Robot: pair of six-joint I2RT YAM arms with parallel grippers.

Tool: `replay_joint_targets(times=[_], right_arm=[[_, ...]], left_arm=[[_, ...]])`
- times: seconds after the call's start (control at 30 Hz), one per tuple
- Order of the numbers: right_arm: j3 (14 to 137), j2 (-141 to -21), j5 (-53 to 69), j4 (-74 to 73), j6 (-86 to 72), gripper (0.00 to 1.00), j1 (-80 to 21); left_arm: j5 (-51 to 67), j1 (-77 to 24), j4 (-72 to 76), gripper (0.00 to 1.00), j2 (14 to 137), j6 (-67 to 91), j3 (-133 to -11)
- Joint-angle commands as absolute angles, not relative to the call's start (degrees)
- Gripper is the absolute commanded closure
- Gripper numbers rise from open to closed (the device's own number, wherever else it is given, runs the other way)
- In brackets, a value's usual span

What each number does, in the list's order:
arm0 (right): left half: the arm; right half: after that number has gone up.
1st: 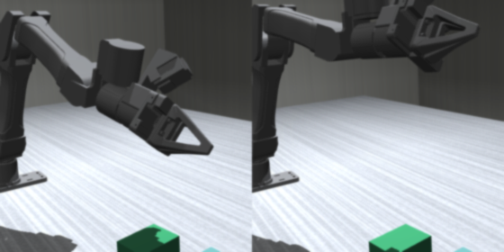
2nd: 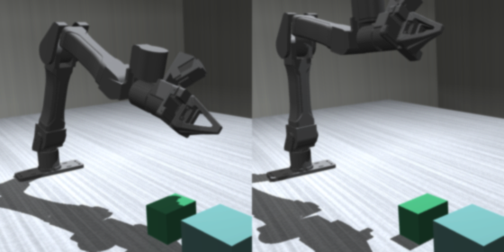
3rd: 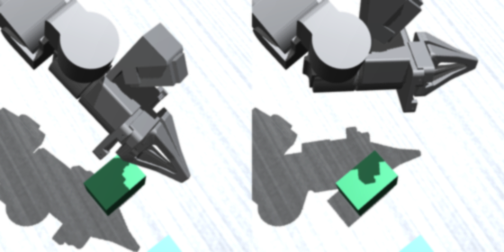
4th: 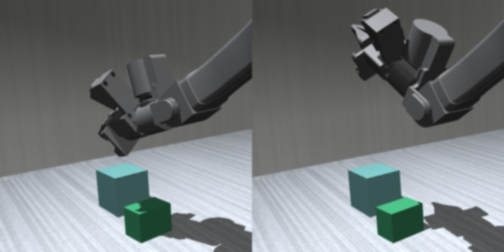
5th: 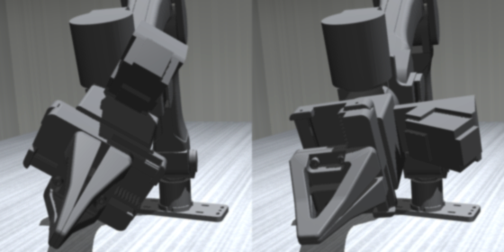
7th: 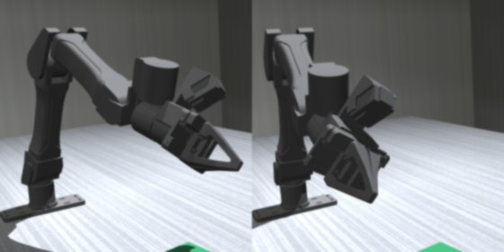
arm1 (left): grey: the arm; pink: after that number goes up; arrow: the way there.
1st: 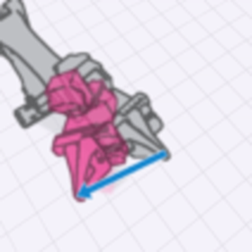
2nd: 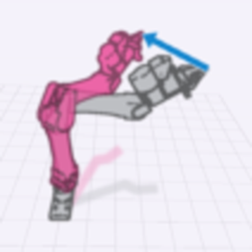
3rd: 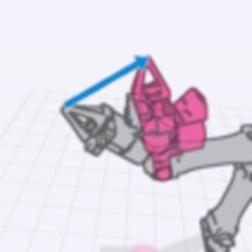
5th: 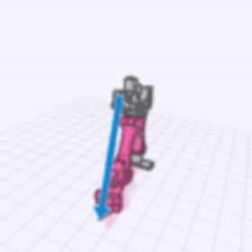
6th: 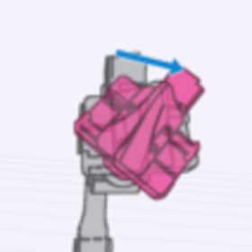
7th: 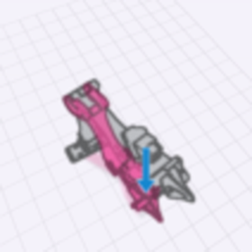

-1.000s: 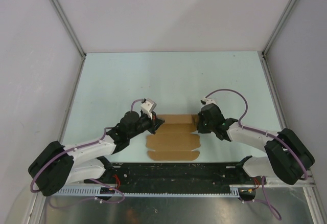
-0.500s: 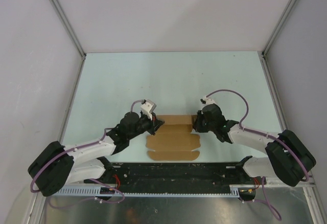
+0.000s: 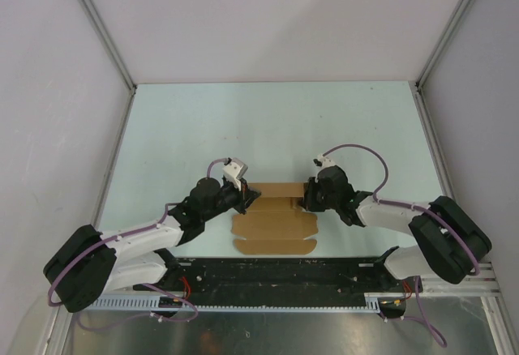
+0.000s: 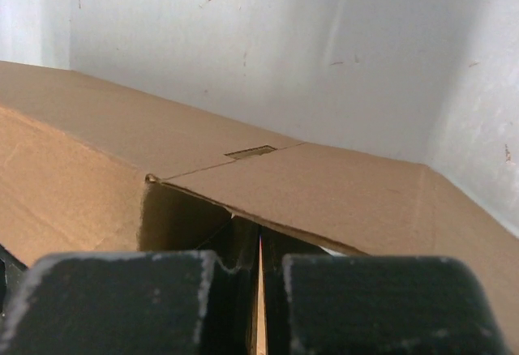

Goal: Fold the paper box

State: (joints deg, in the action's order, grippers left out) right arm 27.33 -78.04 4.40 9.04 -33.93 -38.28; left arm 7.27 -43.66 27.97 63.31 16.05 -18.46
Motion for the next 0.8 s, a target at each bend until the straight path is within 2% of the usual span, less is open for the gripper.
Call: replay_joint_targets(times=[0.0, 0.5, 0.7, 0.77], right_arm=[[27.16, -79.89, 5.19, 12.48, -34.89, 1.00, -39.02], [28.12, -84.29, 1.41, 7.83, -33.49, 1.00, -40.08], [29.26, -82.10, 1.23, 4.93, -32.44, 1.00, -39.99], [30.05, -79.20, 0.88, 1.95, -31.99, 0.97, -39.82]], left_arm=[[7.91, -43.86, 28.56, 1.00, 62.23, 15.91, -17.93], [7.73, -43.86, 28.56, 1.00, 61.88, 15.73, -17.84], [7.12, -43.86, 28.48, 1.00, 61.53, 15.73, -17.67], [6.60, -43.86, 28.48, 1.00, 61.26, 15.47, -17.40]])
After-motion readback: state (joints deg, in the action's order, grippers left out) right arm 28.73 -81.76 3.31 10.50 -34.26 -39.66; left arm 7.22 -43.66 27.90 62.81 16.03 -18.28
